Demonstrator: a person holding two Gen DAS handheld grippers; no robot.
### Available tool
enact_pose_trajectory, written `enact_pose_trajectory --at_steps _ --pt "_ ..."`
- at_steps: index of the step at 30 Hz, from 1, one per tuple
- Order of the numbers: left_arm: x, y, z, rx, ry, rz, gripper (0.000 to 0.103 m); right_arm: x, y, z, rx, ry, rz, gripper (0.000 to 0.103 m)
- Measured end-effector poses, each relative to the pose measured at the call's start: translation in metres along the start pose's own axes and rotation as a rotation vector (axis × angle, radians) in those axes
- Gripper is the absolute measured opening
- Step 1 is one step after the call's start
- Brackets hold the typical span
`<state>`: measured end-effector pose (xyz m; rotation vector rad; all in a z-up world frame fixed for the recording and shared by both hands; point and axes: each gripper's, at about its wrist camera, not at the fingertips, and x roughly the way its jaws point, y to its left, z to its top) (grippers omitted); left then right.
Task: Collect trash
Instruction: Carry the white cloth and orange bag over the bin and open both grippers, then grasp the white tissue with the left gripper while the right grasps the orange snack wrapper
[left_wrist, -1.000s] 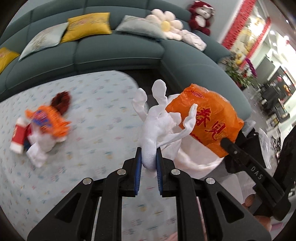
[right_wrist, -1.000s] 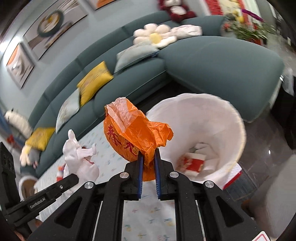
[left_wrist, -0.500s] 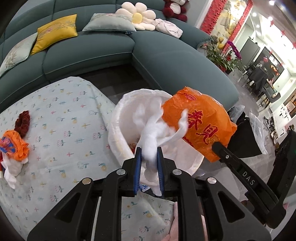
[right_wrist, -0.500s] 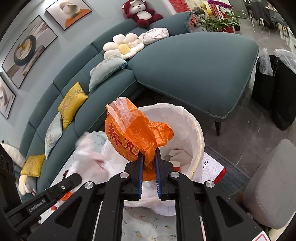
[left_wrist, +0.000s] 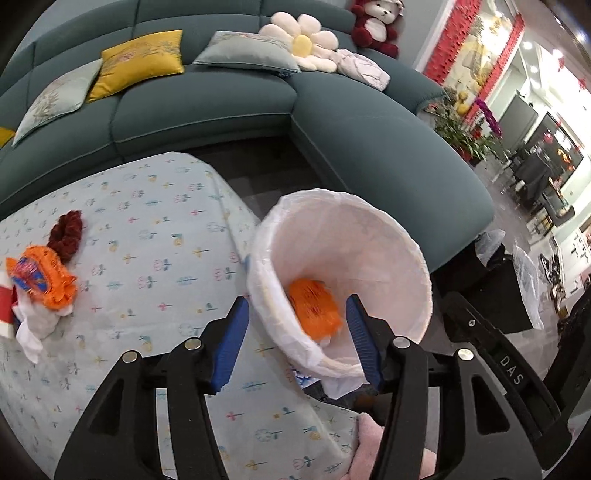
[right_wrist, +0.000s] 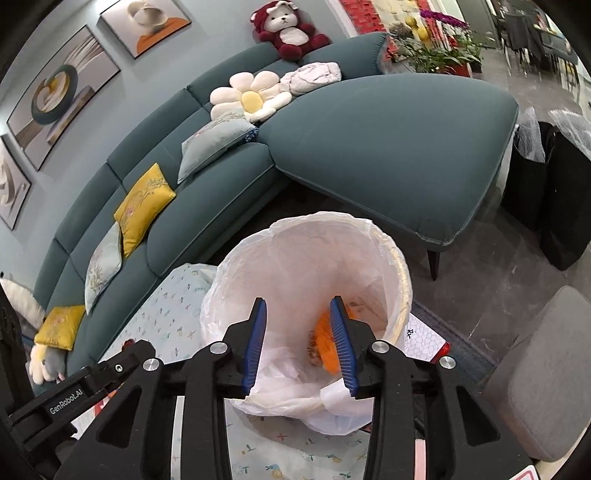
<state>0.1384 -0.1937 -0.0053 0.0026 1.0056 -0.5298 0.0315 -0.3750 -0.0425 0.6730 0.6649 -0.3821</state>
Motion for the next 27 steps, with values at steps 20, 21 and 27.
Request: enact_pose_trajectory --at_steps 20,21,27 --pt "-0.056 0.109 -0.025 -0.164 -0.06 0.143 0.058 0.002 0.106 -0.052 -0.271 0.102 0.099 0.041" --pt "-0.059 0.115 -0.027 -0.172 -0.061 0.155 0.059 0.002 0.111 -0.055 -0.284 0.108 0.103 0.041" --pt "-0.074 0.156 -0.042 -0.248 -0.06 0.225 0.074 0.005 0.147 -0.08 -0.361 0.156 0.15 0.041"
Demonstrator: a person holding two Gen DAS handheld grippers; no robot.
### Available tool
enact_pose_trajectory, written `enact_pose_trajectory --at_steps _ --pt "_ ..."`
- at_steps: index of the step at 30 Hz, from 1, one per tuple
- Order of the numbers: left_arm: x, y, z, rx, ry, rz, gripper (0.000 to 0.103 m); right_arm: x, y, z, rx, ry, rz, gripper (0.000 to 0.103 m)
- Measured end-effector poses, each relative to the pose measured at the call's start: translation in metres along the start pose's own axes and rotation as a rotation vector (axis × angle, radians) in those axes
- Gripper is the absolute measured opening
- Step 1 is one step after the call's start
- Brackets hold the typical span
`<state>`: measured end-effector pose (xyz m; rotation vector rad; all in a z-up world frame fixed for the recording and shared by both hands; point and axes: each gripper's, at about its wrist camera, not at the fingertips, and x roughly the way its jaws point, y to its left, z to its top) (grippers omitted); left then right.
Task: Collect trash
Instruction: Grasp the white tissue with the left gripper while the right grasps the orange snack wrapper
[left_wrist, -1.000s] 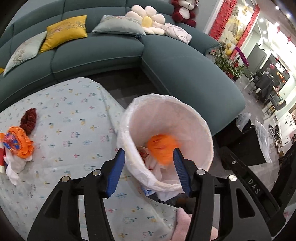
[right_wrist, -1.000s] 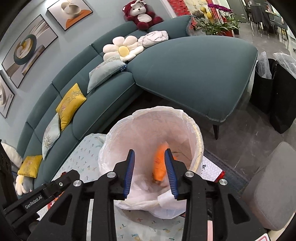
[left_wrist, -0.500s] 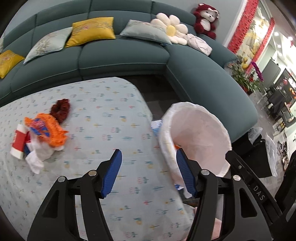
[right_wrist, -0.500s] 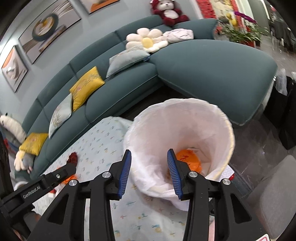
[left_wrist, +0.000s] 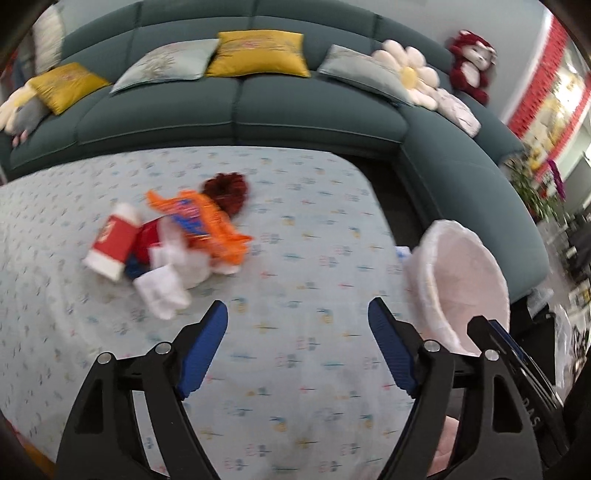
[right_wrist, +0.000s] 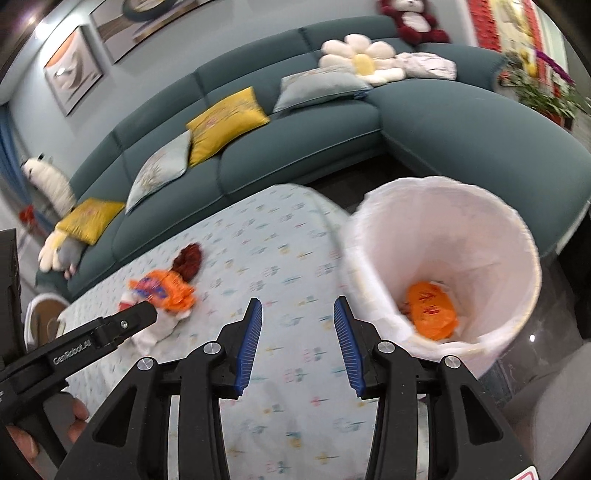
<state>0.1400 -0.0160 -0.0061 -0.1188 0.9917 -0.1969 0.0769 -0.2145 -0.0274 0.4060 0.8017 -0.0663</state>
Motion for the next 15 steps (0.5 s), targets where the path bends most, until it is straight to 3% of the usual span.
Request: enact_pose_trajectory --at_steps 9,15 --pt "0.007 0.073 -0.004 -0.13 0.026 0.065 0.075 0.023 0.067 -0.014 -0.12 0.078 0.084 0.041" --pt "0.024 0.108 -0.001 -0.186 0.059 0.065 0.076 0.044 0.1 -0.013 -0.172 0.109 0.11 0.041"
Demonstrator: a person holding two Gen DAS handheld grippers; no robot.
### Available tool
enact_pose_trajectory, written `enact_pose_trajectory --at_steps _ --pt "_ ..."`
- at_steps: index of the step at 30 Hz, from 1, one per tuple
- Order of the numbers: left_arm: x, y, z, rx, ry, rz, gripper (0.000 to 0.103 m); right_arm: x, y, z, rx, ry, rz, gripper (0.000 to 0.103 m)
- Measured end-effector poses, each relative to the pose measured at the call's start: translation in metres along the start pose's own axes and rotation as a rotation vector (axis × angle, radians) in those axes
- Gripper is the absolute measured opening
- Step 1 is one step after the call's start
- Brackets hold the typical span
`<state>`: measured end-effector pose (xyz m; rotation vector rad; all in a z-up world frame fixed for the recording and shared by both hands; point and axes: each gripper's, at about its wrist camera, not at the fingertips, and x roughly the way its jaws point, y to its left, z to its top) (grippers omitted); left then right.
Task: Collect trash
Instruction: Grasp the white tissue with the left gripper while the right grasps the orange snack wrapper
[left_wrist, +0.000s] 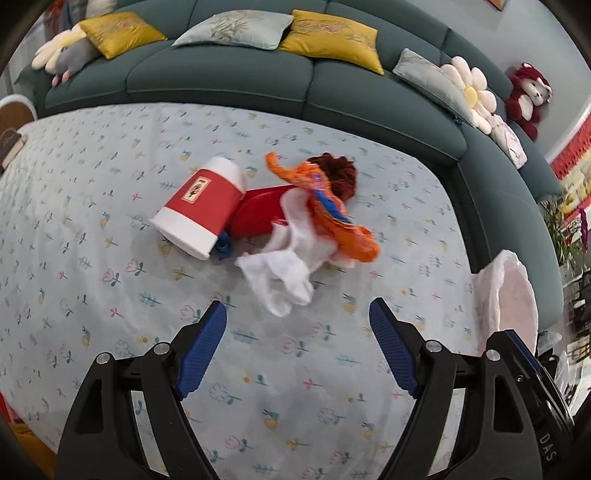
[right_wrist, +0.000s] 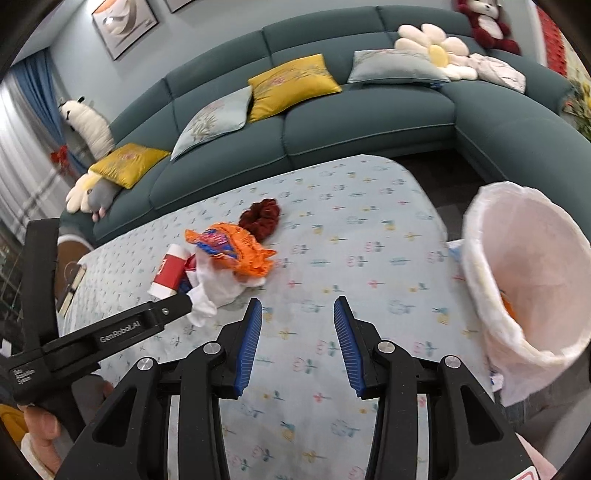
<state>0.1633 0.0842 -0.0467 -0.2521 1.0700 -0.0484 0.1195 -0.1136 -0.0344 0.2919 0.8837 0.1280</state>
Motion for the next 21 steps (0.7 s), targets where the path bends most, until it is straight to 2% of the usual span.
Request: enact_pose_trajectory --at_steps 9,13,15,17,21 --pt "0.038 0.01 0.018 0.032 0.03 0.009 0.073 0.038 0.023 0.014 -0.063 0.047 0.011 0.041" --pt "0.052 0.011 0.021 0.036 0.061 -0.015 0.058 0.056 0.033 0.019 -0.092 0.071 0.012 0.041" --pt "0.056 0.012 0.022 0.038 0.074 -0.027 0.047 0.066 0.038 0.02 -0.107 0.083 0.013 0.041" --pt "0.058 0.012 0.02 0.049 0.09 -0.035 0.025 0.074 0.043 0.021 -0.121 0.092 0.012 0.041" --pt "0.057 0.015 0.018 0.044 0.097 -0.057 0.009 0.09 0.054 0.024 -0.148 0.105 0.01 0.041"
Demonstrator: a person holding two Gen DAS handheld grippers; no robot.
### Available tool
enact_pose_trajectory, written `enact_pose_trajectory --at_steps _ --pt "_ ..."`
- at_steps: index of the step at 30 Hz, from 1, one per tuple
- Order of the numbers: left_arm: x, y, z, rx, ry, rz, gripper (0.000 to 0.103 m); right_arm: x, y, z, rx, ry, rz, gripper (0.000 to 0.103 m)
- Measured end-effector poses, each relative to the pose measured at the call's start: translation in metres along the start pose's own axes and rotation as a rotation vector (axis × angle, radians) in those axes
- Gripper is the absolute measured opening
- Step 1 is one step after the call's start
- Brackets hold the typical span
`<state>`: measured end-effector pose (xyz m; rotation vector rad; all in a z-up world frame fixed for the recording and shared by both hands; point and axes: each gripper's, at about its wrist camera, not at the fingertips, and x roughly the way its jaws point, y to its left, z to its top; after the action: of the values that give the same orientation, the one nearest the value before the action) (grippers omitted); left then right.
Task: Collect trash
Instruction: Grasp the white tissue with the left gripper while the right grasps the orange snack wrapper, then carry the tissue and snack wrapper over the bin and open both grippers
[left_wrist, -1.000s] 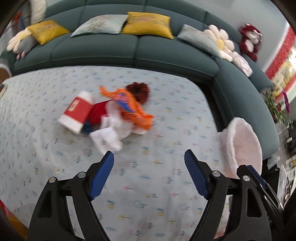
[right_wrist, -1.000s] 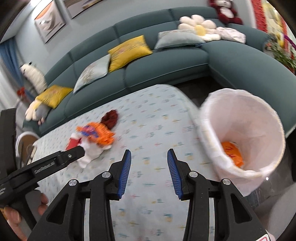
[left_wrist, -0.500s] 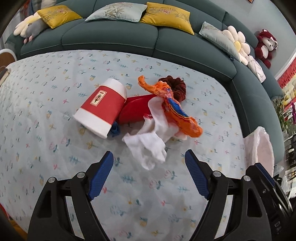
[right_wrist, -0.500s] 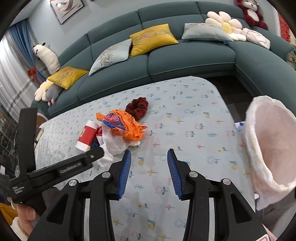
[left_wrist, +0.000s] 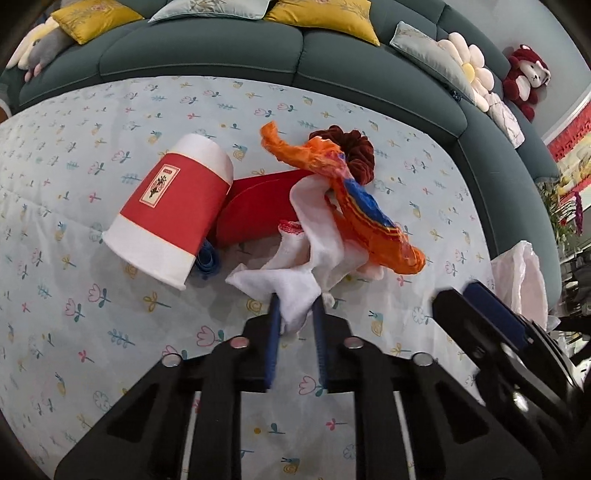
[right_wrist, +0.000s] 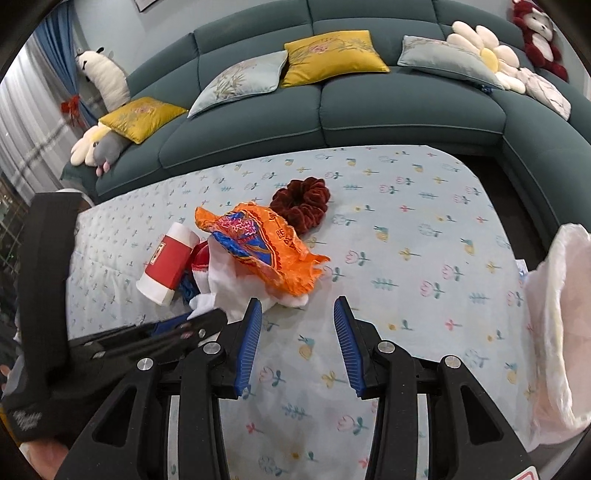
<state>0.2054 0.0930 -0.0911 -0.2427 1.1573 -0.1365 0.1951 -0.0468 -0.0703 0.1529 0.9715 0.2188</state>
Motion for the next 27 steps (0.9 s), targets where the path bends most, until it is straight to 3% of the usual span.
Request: enact_pose_trajectory --at_steps 12,14,17,27 --pt "-0.002 0.012 0.003 -0.032 -0.003 -0.009 0.005 0.041 0.009 0.019 -0.04 0.045 0.01 0.04" --pt "-0.004 0.012 0.004 -0.033 -0.002 -0.014 0.005 0.047 0.009 0.017 -0.039 0.063 0.026 0.028" --pt "-0.007 0.012 0.003 -0.027 -0.007 -0.01 0.005 0.05 0.01 0.012 -0.044 0.078 0.034 0.022" --pt "-0.032 -0.018 -0.001 0.012 -0.042 -0.036 0.004 0.004 -0.008 0.004 0.005 0.002 0.035 0.011"
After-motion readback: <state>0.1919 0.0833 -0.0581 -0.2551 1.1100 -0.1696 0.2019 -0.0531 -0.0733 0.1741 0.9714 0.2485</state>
